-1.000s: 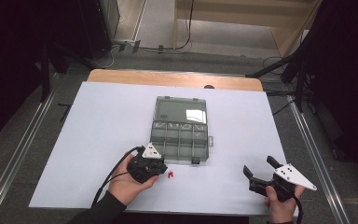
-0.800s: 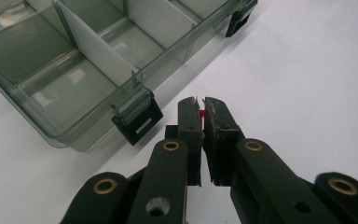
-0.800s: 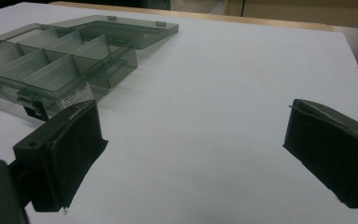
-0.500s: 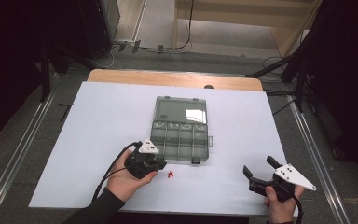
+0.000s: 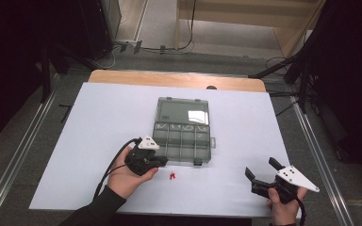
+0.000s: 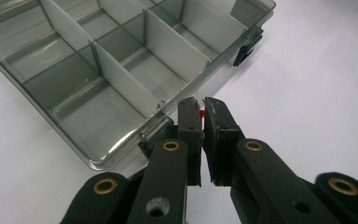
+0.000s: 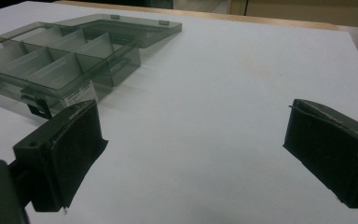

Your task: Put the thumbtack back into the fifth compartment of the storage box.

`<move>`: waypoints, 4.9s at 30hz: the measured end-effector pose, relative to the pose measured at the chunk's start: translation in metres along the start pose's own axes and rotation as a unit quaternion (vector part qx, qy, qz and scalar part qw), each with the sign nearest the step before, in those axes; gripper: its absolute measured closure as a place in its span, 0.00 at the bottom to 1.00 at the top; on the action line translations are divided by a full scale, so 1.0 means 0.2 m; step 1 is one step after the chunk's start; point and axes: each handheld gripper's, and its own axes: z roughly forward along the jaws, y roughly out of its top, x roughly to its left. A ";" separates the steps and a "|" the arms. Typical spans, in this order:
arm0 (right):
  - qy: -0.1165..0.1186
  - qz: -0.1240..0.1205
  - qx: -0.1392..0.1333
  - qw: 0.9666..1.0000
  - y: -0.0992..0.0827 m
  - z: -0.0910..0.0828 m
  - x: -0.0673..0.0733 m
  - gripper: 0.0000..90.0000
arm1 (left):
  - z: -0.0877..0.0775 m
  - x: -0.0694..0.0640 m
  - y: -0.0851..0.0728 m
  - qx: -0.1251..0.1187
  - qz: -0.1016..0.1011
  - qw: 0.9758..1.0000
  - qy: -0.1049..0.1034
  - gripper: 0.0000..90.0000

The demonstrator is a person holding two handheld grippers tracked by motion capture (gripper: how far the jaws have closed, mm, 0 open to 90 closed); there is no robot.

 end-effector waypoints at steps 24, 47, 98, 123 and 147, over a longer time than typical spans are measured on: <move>-0.001 -0.002 0.000 1.000 0.00 0.00 0.00 0.05 | -0.02 0.12 0.06 -0.017 -0.021 1.000 0.013 0.95; -0.001 0.001 0.005 1.000 -0.01 0.01 0.00 0.05 | 0.05 0.20 0.06 -0.014 -0.033 0.998 0.049 0.95; -0.001 -0.001 0.004 1.000 0.00 0.00 0.00 0.05 | 0.02 -0.03 0.04 -0.001 -0.009 1.000 -0.005 0.00; -0.005 -0.001 -0.004 1.000 0.01 -0.01 0.00 0.05 | 0.06 -0.16 -0.04 0.018 0.008 1.000 -0.009 0.05; -0.007 -0.006 -0.003 1.000 0.00 0.00 -0.01 0.05 | 0.14 -0.18 -0.09 0.058 -0.006 0.998 0.012 0.69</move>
